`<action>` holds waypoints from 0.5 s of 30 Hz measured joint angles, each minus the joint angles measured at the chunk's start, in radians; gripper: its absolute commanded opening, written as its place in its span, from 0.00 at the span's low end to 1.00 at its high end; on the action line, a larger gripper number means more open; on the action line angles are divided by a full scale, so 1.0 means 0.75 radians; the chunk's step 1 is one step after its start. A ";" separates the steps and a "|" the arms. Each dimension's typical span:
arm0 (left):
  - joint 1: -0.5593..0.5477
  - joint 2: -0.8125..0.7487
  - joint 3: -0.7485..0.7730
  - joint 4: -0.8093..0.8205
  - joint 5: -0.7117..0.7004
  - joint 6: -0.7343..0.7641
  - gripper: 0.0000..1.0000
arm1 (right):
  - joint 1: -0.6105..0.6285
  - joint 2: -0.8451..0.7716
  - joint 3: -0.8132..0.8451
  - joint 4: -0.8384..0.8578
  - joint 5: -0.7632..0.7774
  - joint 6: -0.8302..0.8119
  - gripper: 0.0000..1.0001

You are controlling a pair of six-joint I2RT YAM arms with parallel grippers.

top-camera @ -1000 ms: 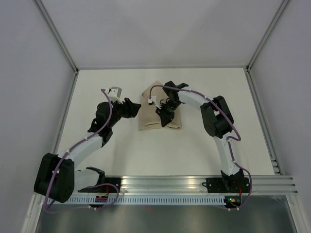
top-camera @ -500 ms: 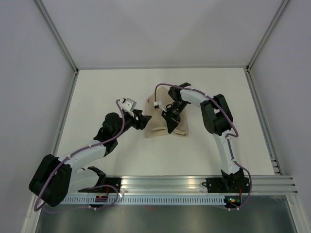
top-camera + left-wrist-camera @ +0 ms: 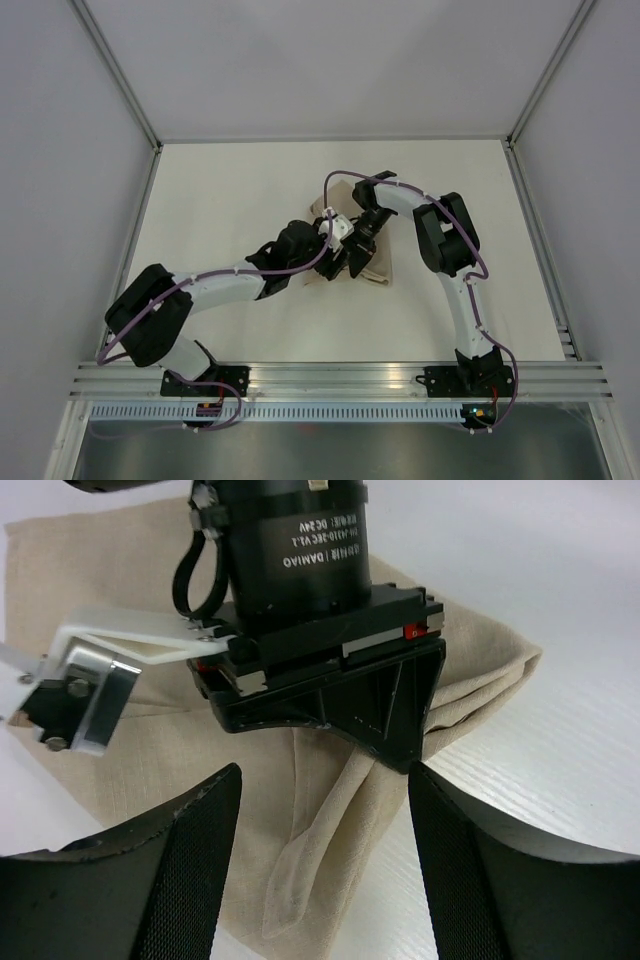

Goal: Fold the napkin, place the utensils inside, and roll it up
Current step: Roll the napkin at the center of the board.

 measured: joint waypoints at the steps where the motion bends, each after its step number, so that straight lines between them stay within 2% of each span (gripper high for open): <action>1: -0.011 0.022 0.020 -0.029 -0.010 0.017 0.73 | -0.003 0.003 0.001 -0.005 -0.003 0.000 0.20; 7: -0.070 0.150 0.127 -0.179 -0.067 0.090 0.73 | -0.014 0.016 0.002 -0.030 -0.019 0.000 0.21; 15: -0.078 0.195 0.166 -0.278 -0.085 0.128 0.74 | -0.023 0.030 0.007 -0.062 -0.028 -0.001 0.21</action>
